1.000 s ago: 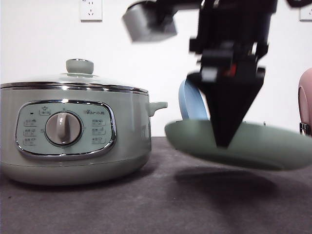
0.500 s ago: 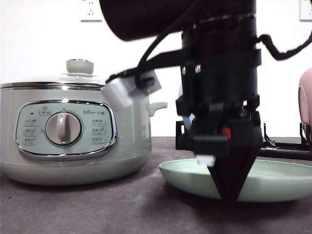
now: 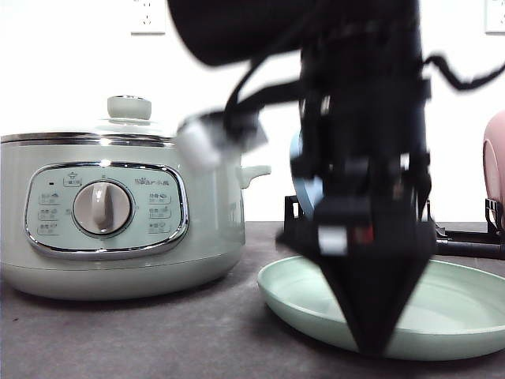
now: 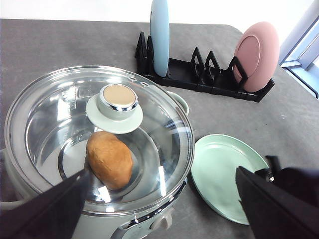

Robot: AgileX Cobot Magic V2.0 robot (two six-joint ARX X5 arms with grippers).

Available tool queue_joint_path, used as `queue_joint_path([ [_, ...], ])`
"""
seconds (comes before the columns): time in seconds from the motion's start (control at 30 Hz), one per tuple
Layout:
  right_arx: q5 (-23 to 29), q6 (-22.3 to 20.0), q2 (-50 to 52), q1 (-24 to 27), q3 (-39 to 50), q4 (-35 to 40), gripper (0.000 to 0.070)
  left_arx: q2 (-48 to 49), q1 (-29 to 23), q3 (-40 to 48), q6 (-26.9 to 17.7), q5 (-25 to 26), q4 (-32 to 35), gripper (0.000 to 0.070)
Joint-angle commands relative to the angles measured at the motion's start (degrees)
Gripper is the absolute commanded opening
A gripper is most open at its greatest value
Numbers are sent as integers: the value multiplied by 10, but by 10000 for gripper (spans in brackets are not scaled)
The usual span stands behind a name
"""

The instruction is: Transfer potato from steamer to green plate

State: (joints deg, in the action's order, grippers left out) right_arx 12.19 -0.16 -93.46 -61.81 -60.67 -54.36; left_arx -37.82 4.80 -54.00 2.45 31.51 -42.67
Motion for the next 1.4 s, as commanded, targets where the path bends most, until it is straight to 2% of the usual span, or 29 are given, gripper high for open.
queue_joint_path([
  [0.0,3,5,22,-5,-13,-1,418,-3,2,-10,-5,2,6,596],
  [0.23,-7,-8,144,30,-62,16,417,-3,2,-10,-5,2,6,596],
  [0.33,-41,-14,187,66,-87,38,417,-3,2,-10,-4,2,6,596],
  [0.43,-119,-14,219,112,-110,62,417,-3,2,-10,-3,2,6,596],
  [0.67,-394,5,254,228,-134,101,417,-3,2,-10,-2,2,6,596],
  [0.73,-446,6,255,252,-134,99,417,-3,2,-10,-2,2,6,596],
  [0.83,-453,6,254,268,-134,92,417,-3,2,-10,0,2,6,596],
  [1.23,-452,2,254,269,-134,90,417,-7,2,-13,3,2,12,596],
  [1.37,-452,2,254,269,-134,89,417,-45,2,-58,14,2,10,596],
])
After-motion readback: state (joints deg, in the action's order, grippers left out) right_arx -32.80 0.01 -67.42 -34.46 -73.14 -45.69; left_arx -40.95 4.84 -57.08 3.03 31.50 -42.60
